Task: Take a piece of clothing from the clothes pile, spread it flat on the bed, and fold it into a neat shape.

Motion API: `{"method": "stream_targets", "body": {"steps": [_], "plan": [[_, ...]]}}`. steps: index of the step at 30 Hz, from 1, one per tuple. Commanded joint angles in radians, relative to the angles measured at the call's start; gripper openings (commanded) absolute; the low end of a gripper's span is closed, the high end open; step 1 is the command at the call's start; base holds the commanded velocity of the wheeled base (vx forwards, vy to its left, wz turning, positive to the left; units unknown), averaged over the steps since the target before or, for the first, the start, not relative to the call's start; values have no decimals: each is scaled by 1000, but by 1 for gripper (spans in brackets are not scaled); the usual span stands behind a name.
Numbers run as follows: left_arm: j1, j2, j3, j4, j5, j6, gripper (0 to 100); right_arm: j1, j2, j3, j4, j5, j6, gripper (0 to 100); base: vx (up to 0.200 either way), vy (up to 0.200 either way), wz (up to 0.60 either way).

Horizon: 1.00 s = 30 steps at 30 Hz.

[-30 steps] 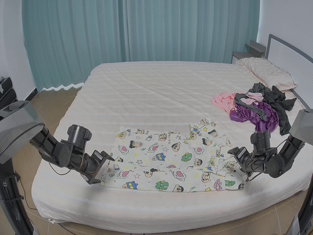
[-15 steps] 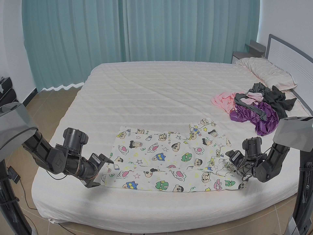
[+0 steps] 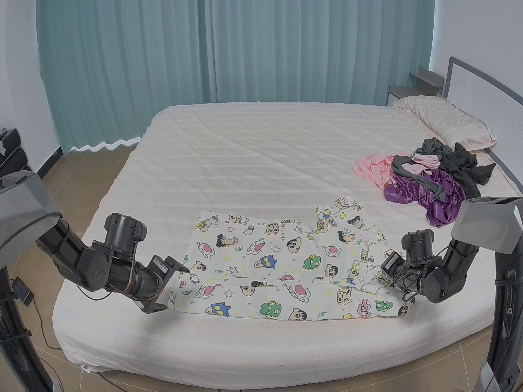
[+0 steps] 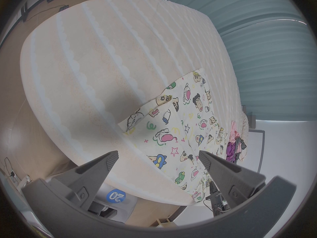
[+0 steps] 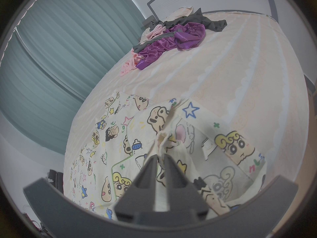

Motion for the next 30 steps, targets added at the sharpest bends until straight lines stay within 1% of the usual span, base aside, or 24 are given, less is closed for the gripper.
{"method": "stream_targets", "body": {"steps": [1, 6, 7, 15, 18, 22, 23, 24, 25, 30], "plan": [[1, 0, 0, 1, -1, 0, 100, -12, -1, 5, 1, -4, -2, 0, 0, 0, 0], [1, 0, 1, -1, -1, -1, 100, -18, -47, 42, 1, -13, -10, 0, 0, 0, 0], [1, 0, 1, 1, 1, -1, 100, -11, -91, 74, 1, -13, -13, 0, 0, 0, 0], [1, -2, 6, -1, 1, -1, 100, 15, -226, 160, 13, -13, -22, 0, 0, 0, 0], [1, -2, 6, -1, 1, -1, 100, 44, -295, 197, 50, -13, -22, 0, 0, 0, 0], [1, -2, 6, -1, 1, -1, 100, 61, -351, 209, 90, -13, -22, 0, 0, 0, 0], [1, -2, 8, -1, 1, -1, 100, 75, -392, 209, 133, -13, -22, 0, 0, 0, 0], [1, -2, 8, -1, 1, -1, 100, 75, -392, 209, 133, -13, -22, 0, 0, 0, 0], [1, -2, 8, -1, 1, -1, 100, 92, -432, 203, 193, -13, -22, 0, 0, 0, 0], [1, -2, 8, -1, 1, -1, 100, 117, -509, 177, 283, -13, -25, 0, 0, 0, 0]]}}
